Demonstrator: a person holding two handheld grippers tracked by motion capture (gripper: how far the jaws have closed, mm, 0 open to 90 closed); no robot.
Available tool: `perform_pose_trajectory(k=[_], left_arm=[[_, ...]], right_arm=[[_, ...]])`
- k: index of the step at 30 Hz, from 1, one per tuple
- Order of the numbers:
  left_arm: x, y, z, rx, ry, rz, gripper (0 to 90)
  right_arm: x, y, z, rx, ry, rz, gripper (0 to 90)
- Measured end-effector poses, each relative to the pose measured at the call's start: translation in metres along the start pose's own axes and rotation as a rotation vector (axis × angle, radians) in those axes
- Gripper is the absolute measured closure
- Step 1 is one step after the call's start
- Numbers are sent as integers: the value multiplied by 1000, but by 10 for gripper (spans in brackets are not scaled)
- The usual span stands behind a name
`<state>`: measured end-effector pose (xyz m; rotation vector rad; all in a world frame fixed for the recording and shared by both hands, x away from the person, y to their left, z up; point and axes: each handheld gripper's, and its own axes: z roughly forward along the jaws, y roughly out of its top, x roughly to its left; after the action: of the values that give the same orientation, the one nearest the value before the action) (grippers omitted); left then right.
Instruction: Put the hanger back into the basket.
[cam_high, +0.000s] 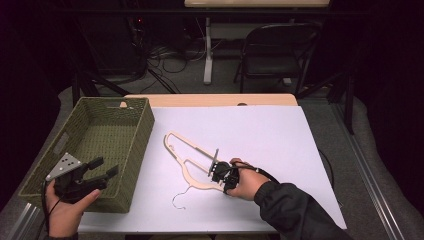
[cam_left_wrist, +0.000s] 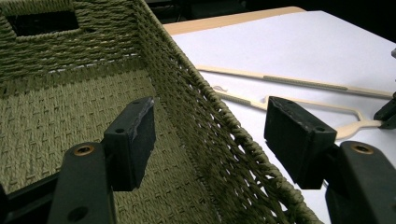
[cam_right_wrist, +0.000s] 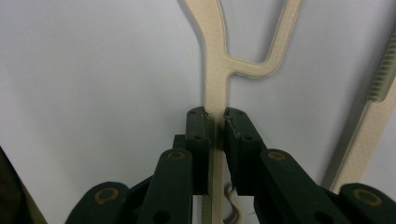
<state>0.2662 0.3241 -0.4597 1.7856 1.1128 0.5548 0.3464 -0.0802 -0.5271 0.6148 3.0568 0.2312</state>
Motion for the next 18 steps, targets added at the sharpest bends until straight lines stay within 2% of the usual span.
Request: perform_pose_trajectory(k=[5, 9, 12, 18], left_arm=[[-5, 3, -1, -10, -9, 13, 344], [-14, 6, -2, -19, -30, 38, 346], [-26, 10, 1, -15, -57, 65, 349], [-51, 15, 9, -11, -131, 122, 350]], right_arm=[[-1, -5, -3, 17, 13, -10, 805], [-3, -13, -7, -5, 34, -8, 805], [-6, -22, -11, -12, 66, -9, 805], [-9, -35, -22, -29, 99, -26, 804]])
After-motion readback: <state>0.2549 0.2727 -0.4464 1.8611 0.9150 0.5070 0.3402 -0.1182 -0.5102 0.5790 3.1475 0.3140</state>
